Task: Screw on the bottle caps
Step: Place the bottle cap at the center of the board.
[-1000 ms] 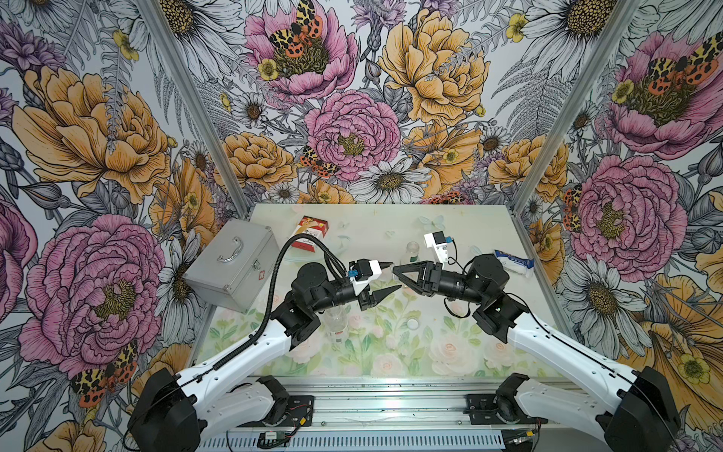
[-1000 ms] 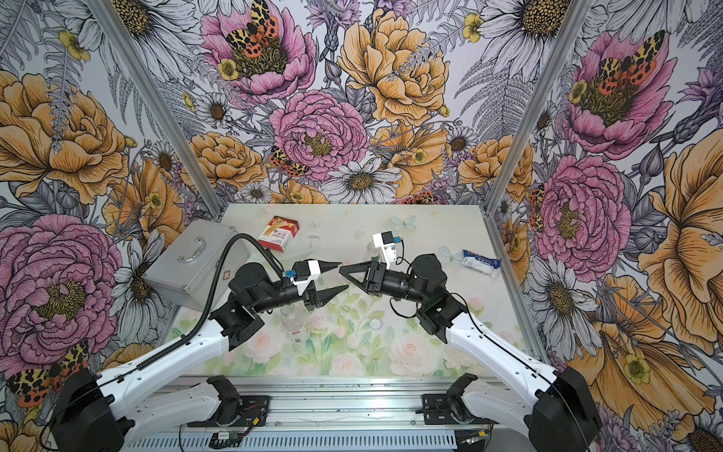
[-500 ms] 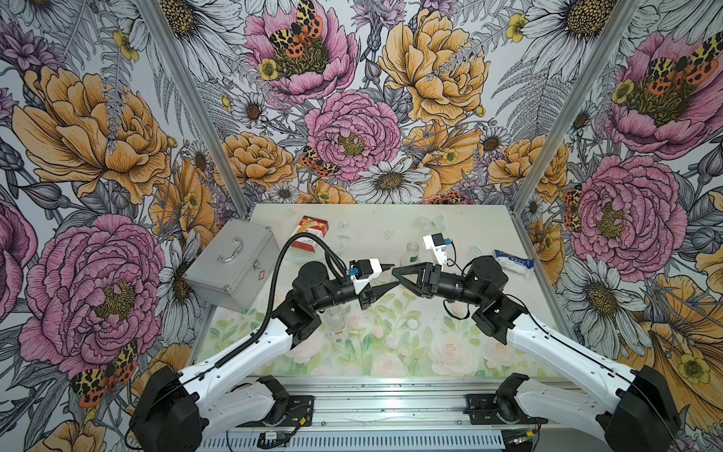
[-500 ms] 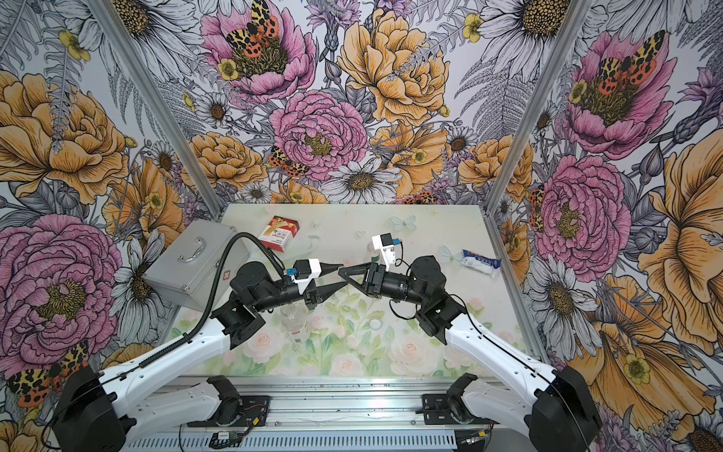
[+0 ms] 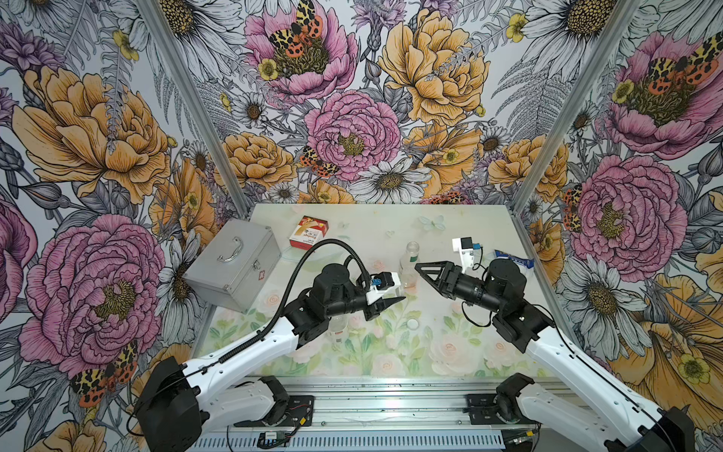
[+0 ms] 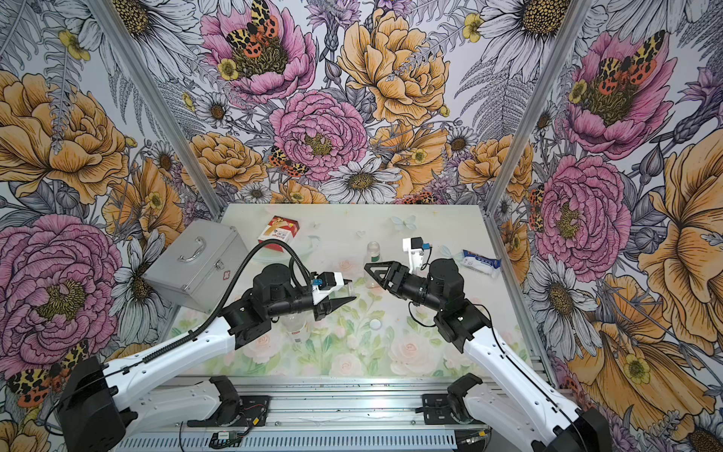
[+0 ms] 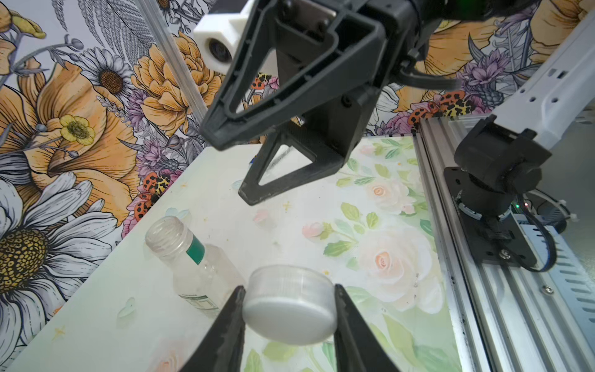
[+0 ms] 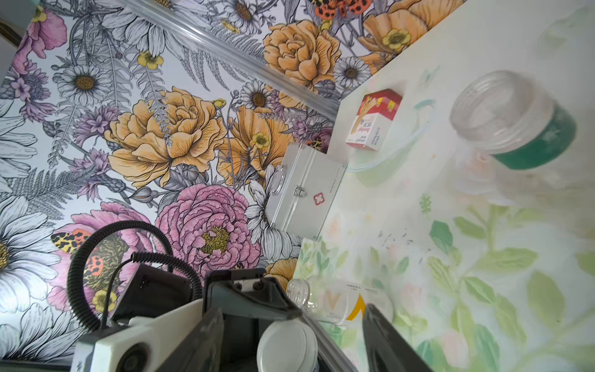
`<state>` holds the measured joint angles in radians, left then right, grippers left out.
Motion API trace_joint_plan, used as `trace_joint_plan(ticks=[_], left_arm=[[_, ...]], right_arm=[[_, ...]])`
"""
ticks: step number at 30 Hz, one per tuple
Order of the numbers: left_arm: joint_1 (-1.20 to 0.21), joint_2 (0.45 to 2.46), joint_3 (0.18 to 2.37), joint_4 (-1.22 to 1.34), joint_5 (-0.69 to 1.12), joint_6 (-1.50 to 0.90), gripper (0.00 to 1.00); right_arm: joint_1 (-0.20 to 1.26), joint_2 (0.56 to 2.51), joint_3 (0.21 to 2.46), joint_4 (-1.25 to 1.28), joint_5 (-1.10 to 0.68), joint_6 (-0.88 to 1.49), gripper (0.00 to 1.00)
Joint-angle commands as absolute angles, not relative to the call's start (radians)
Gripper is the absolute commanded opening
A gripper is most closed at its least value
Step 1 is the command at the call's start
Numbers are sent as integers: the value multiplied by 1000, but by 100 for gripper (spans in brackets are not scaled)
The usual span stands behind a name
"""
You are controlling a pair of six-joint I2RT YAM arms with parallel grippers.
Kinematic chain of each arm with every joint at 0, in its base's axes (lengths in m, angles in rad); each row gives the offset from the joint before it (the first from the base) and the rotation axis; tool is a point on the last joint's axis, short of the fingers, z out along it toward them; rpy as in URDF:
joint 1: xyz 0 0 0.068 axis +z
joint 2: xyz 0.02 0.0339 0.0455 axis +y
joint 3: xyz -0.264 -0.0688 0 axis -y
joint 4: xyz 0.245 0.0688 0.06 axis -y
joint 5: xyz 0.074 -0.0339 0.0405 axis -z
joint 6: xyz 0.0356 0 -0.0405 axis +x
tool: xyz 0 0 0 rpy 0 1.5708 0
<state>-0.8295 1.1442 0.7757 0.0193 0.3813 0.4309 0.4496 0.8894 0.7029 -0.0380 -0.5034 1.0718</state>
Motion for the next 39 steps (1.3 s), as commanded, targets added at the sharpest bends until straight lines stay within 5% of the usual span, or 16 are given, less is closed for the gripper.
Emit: trace_joint_plan(ticks=[1, 10, 39], left_arm=[[-866, 1192, 828, -177, 296, 495, 38], [-956, 1379, 901, -326, 220, 554, 41], [-1072, 1811, 1144, -610, -1, 727, 49]], right_arm=[[412, 876, 743, -267, -390, 935, 69], [377, 930, 777, -483, -216, 757, 70], [298, 962, 723, -594, -183, 649, 70]])
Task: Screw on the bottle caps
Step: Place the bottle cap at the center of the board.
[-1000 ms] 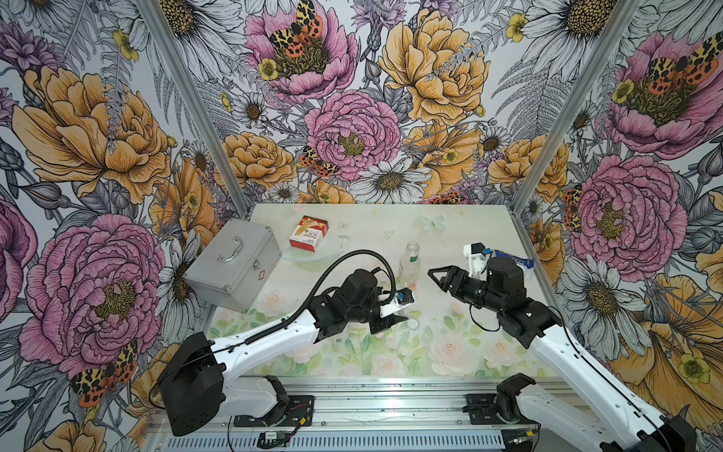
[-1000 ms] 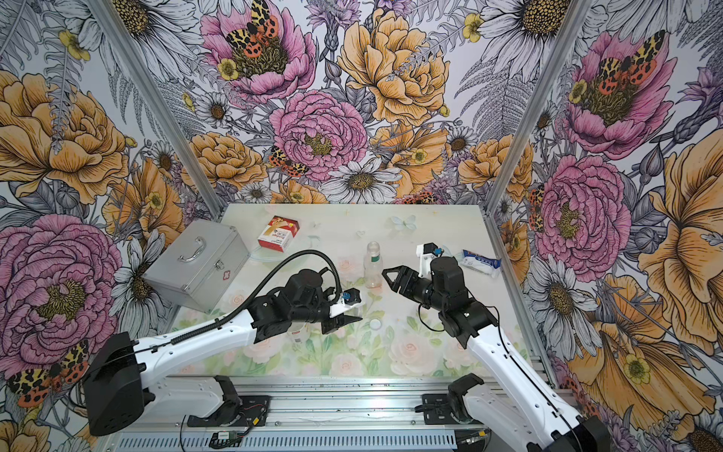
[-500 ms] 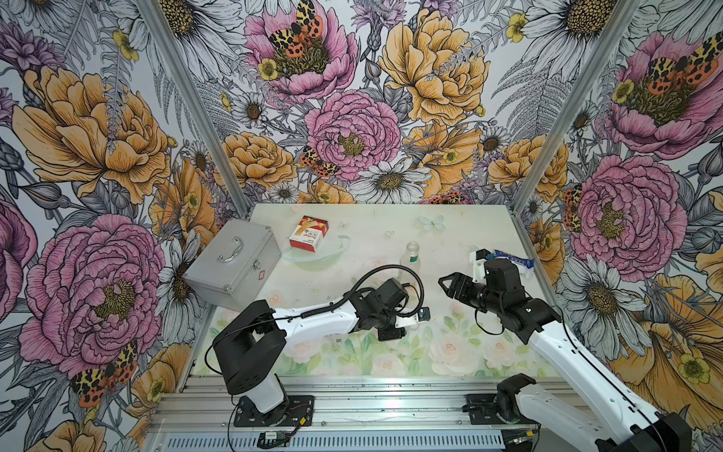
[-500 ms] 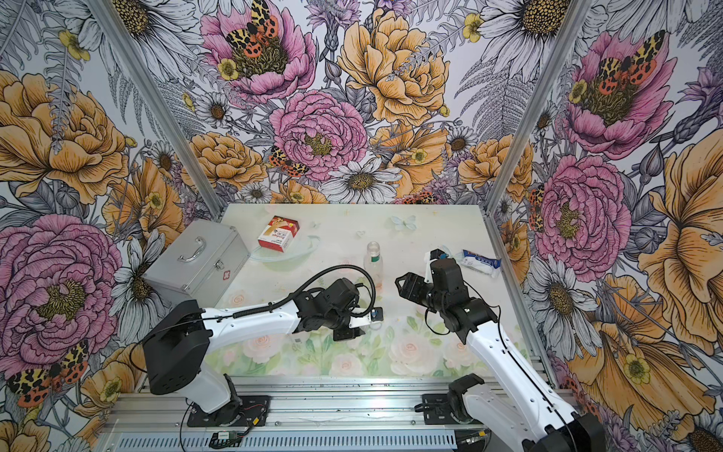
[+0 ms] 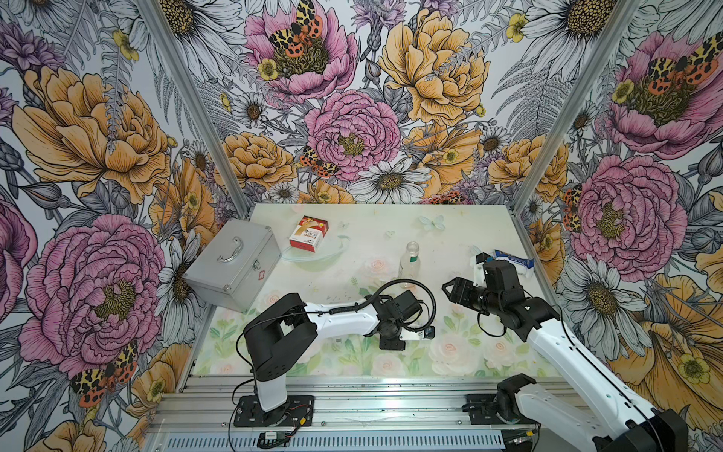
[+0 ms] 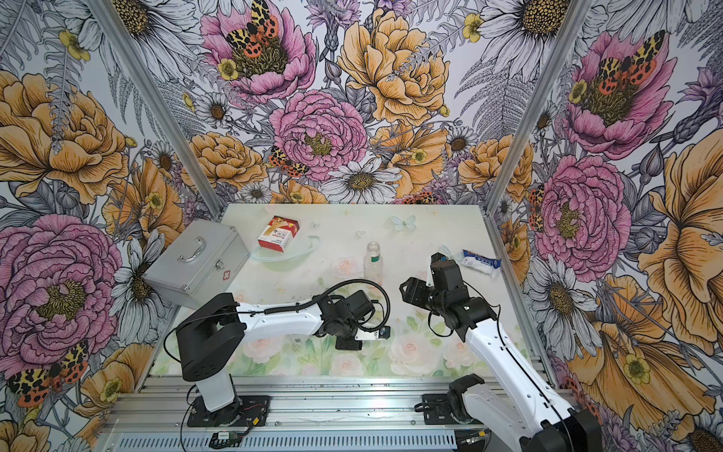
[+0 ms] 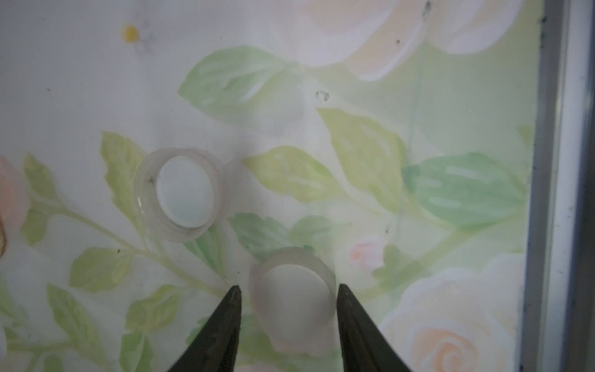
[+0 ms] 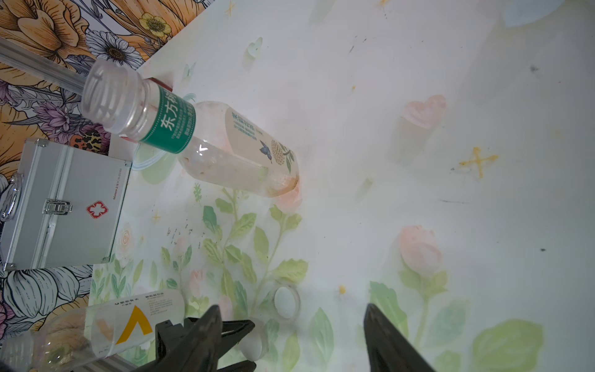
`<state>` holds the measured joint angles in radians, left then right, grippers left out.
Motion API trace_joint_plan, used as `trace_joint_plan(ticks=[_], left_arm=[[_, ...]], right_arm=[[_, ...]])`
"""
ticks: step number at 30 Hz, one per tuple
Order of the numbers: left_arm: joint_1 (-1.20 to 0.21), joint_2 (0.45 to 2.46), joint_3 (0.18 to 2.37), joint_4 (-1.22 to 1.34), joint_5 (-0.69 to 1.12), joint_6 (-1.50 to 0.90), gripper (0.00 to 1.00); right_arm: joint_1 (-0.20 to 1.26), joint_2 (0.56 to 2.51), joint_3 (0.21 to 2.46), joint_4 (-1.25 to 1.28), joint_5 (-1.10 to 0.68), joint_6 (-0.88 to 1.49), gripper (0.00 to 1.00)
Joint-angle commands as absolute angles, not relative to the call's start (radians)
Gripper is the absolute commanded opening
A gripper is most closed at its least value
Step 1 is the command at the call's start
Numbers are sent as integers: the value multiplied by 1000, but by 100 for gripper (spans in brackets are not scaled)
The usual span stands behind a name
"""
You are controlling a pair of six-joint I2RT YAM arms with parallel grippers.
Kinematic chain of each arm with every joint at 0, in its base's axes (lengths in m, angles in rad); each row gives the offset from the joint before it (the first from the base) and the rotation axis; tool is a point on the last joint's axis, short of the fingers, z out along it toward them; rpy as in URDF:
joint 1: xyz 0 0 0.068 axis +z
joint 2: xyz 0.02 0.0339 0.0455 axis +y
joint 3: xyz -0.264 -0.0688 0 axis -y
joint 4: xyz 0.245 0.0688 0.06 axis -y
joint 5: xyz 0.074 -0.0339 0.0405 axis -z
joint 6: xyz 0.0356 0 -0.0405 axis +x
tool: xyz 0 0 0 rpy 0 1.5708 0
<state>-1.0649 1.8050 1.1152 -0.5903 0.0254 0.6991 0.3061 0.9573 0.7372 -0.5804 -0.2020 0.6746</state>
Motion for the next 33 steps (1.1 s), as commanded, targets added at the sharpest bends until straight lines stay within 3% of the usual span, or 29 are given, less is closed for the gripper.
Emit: trace_joint_plan(ticks=[1, 4, 8, 13, 24, 32, 33], left_arm=[[-1073, 1811, 1150, -611, -3, 727, 50], [-1072, 1831, 1163, -610, 3, 718, 52], [-1045, 1718, 1174, -609, 61, 688, 61], [-972, 1564, 1175, -608, 155, 647, 66], [-632, 1305, 1165, -481, 318, 327, 71], [-404, 1308, 1172, -397, 311, 46, 92], [-377, 1311, 1174, -396, 305, 6, 98]], right_arm=[[298, 963, 723, -596, -185, 647, 70], [299, 971, 723, -607, -208, 634, 70], [303, 1007, 735, -647, -261, 605, 67], [344, 1068, 781, -742, -240, 583, 63], [692, 1193, 861, -767, -103, 722, 63], [887, 1354, 980, -762, 0, 721, 60], [906, 1378, 997, -758, 0, 707, 60]])
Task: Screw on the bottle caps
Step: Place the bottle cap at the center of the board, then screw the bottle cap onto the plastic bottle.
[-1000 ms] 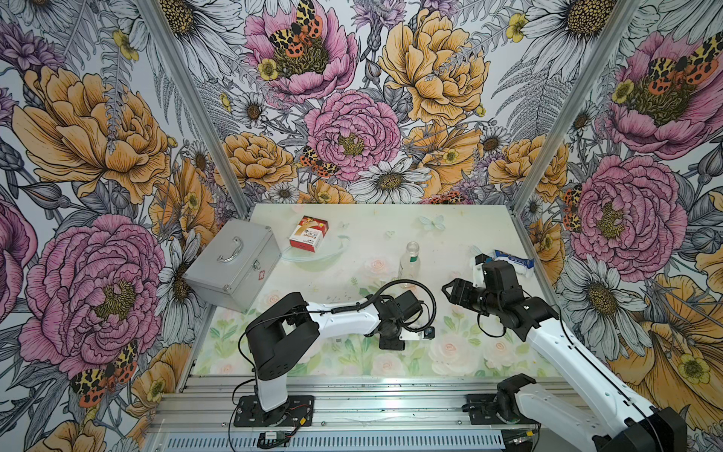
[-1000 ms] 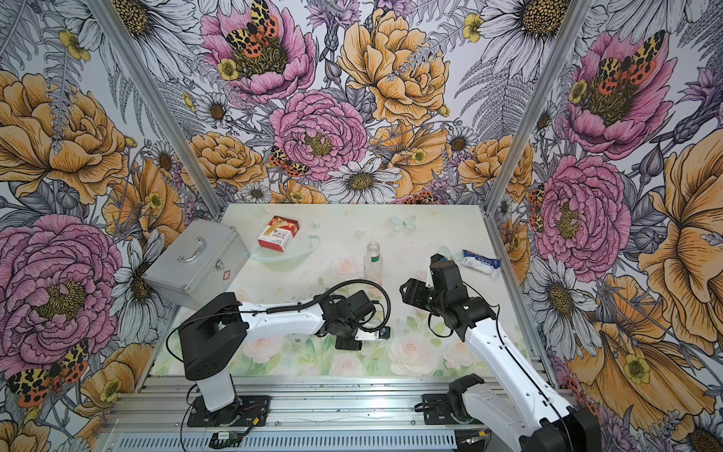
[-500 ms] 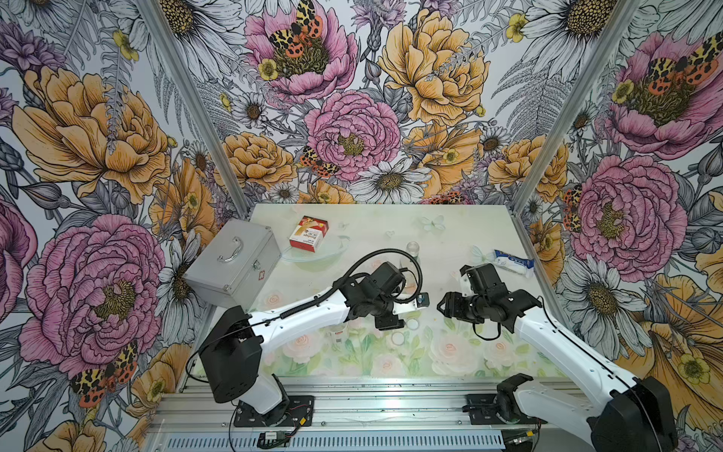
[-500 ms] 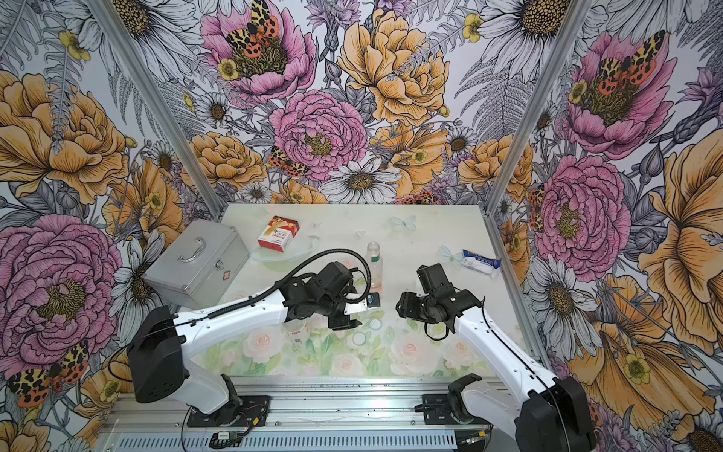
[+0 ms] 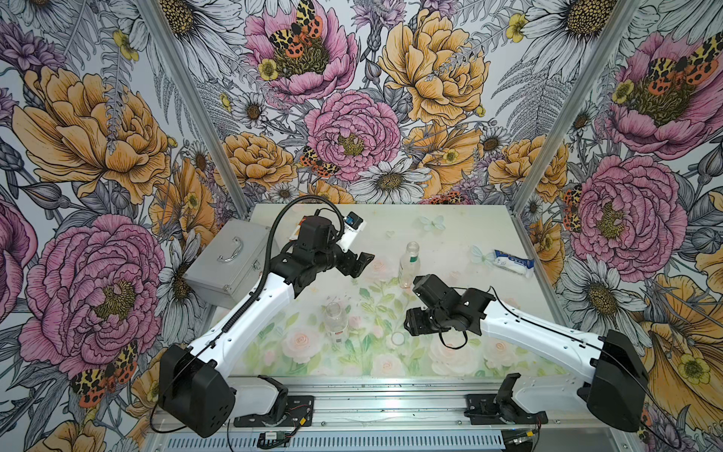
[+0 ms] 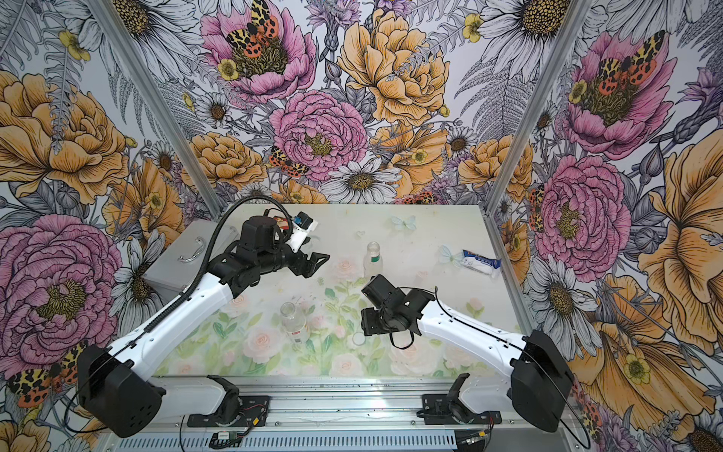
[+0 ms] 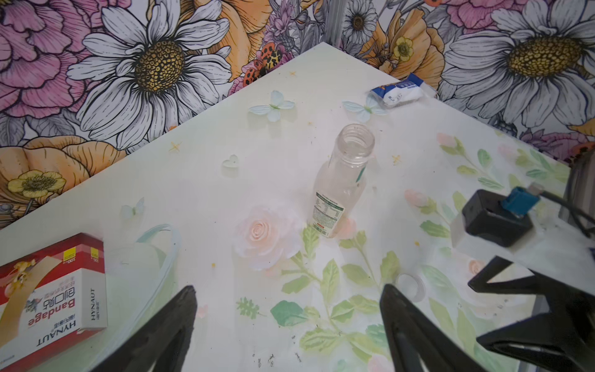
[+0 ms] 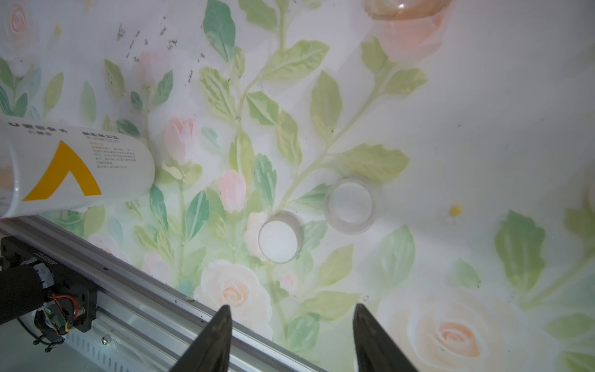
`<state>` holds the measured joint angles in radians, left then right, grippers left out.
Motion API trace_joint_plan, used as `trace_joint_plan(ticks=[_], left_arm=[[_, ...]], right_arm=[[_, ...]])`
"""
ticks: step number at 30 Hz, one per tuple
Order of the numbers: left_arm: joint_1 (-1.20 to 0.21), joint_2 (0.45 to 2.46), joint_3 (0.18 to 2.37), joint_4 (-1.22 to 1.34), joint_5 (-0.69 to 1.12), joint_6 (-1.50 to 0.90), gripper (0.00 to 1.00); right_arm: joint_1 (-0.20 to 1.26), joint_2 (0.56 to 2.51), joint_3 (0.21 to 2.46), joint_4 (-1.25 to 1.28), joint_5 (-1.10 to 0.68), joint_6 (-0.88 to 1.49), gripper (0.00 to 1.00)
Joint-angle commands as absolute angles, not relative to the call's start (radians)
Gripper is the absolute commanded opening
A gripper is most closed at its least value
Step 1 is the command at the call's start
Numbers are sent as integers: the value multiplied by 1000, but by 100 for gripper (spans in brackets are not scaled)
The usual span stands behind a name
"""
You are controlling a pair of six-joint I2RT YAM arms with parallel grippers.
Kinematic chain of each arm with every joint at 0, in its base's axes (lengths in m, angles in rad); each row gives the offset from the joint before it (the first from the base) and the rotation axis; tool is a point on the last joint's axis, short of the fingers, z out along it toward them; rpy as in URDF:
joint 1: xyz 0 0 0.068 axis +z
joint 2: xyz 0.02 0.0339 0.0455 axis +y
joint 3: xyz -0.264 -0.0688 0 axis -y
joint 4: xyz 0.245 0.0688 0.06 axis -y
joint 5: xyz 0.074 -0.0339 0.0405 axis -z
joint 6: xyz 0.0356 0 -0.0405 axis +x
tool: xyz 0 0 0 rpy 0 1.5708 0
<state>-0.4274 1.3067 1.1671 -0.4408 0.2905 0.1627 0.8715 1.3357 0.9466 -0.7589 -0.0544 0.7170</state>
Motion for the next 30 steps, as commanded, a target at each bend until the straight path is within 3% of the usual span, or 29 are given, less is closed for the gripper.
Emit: trace_joint_plan(ticks=[1, 11, 17, 21, 30], left_arm=[[-351, 1313, 1174, -395, 295, -28, 99], [-297, 1281, 1147, -394, 167, -127, 99], [-256, 1231, 1112, -395, 55, -320, 99], [-225, 1216, 1100, -397, 207, -262, 99], [-227, 1216, 1068, -402, 216, -257, 99]], right_arm=[[921, 1400, 1010, -755, 0, 692, 60], [965, 1600, 1073, -754, -62, 497, 57], [947, 1655, 1081, -760, -71, 351, 58], [937, 1688, 1101, -776, -77, 309, 59], [923, 1748, 1114, -793, -78, 253, 57]])
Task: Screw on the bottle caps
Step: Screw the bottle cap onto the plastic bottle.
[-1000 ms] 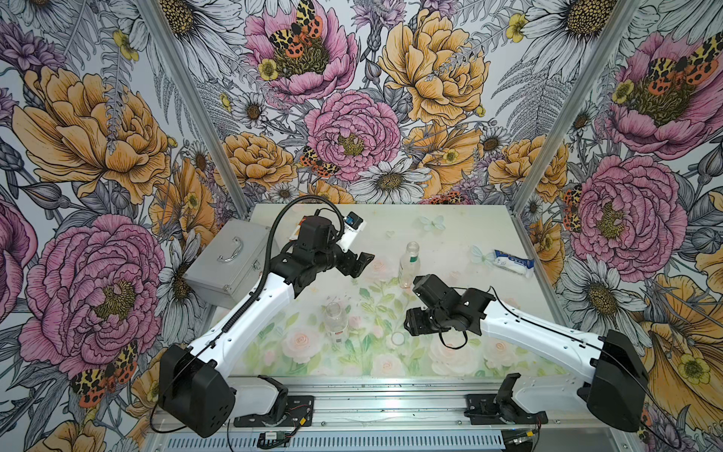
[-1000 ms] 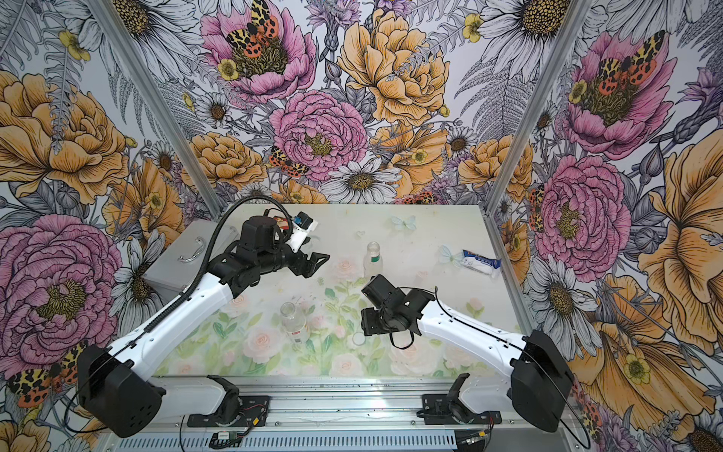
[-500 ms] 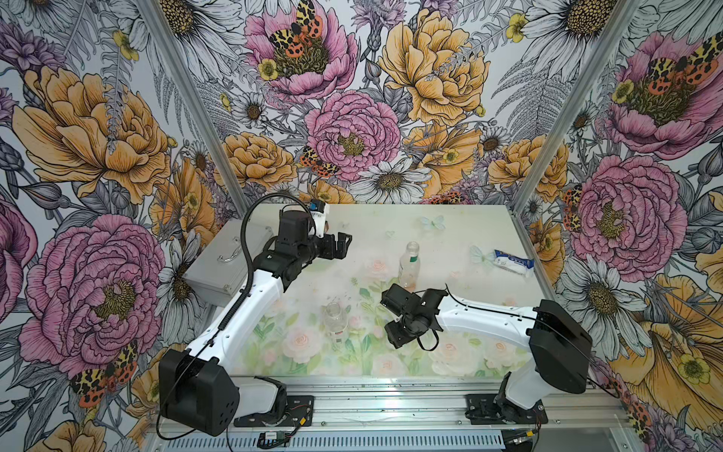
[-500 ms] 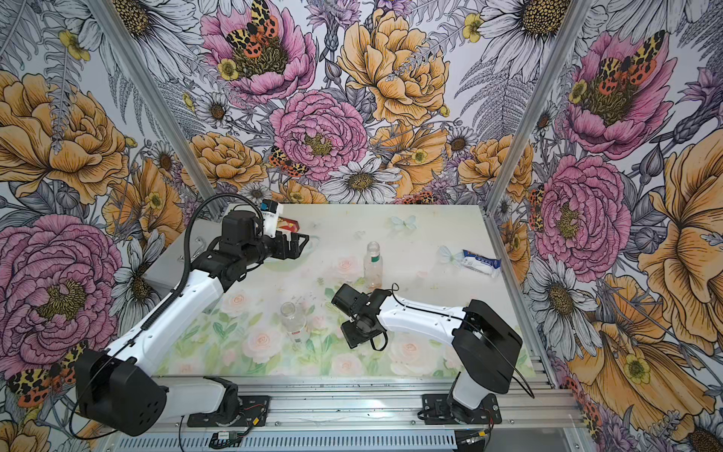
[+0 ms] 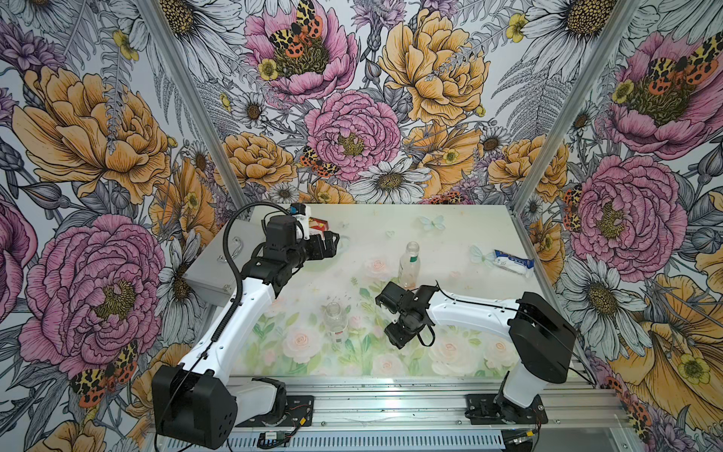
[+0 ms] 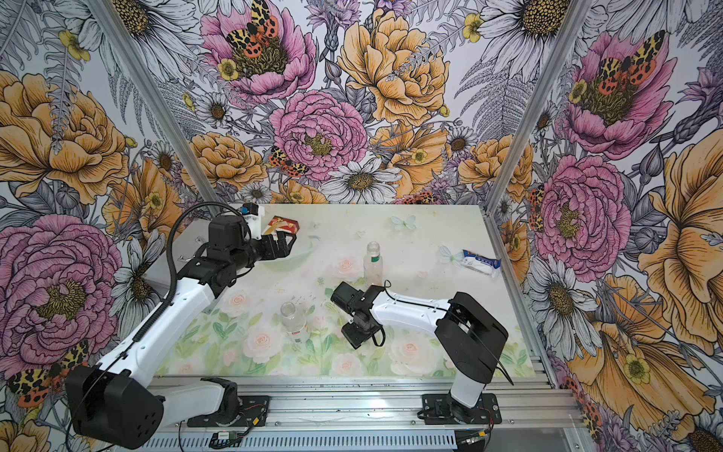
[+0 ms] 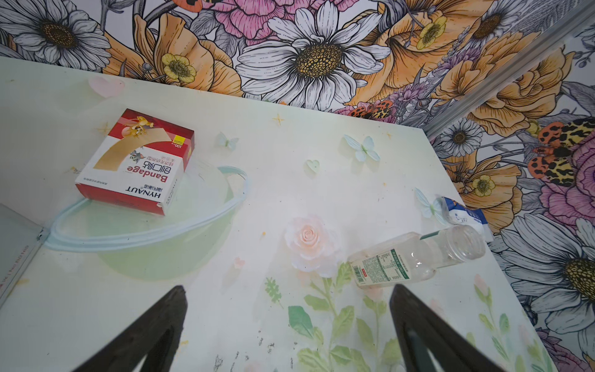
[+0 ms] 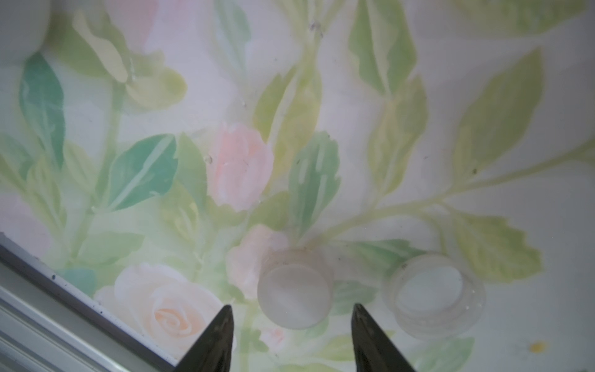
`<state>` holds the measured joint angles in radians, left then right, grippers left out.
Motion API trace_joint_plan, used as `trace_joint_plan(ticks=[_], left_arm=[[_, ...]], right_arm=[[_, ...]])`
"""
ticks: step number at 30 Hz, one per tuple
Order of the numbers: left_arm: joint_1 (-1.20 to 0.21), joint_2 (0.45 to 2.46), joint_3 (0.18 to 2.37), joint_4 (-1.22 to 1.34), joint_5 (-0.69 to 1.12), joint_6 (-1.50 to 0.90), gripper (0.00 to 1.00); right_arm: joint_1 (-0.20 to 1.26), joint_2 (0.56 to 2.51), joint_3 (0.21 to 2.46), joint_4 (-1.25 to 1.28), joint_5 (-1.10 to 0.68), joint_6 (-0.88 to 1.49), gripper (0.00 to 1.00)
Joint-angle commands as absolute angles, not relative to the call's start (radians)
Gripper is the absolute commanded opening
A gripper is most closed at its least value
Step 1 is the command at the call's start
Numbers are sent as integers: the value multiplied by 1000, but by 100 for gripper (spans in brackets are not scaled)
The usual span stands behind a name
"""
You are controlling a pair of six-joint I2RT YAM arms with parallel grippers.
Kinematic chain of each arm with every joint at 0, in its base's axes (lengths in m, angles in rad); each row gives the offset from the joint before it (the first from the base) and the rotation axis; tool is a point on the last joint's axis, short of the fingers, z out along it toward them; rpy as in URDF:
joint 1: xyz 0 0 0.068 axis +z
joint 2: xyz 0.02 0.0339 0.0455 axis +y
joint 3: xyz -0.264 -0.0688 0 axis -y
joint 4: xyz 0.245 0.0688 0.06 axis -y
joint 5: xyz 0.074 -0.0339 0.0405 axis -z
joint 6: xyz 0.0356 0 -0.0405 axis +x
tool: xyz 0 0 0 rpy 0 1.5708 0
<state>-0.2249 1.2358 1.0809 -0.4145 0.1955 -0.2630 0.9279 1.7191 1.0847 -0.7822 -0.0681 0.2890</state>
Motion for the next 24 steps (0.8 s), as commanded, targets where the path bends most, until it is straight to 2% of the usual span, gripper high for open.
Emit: trace_joint_plan(ticks=[1, 9, 19, 24], left_arm=[[-225, 1216, 1064, -402, 208, -258, 99], [-227, 1206, 1051, -402, 194, -249, 99], [-234, 1206, 1037, -401, 196, -245, 99], [-238, 1203, 1029, -400, 197, -242, 99]], right_arm=[[926, 1755, 1118, -794, -74, 251, 56], [932, 1793, 1131, -824, -16, 254, 49], [941, 1822, 1163, -824, 25, 274, 49], [941, 1832, 1163, -824, 17, 286, 41]])
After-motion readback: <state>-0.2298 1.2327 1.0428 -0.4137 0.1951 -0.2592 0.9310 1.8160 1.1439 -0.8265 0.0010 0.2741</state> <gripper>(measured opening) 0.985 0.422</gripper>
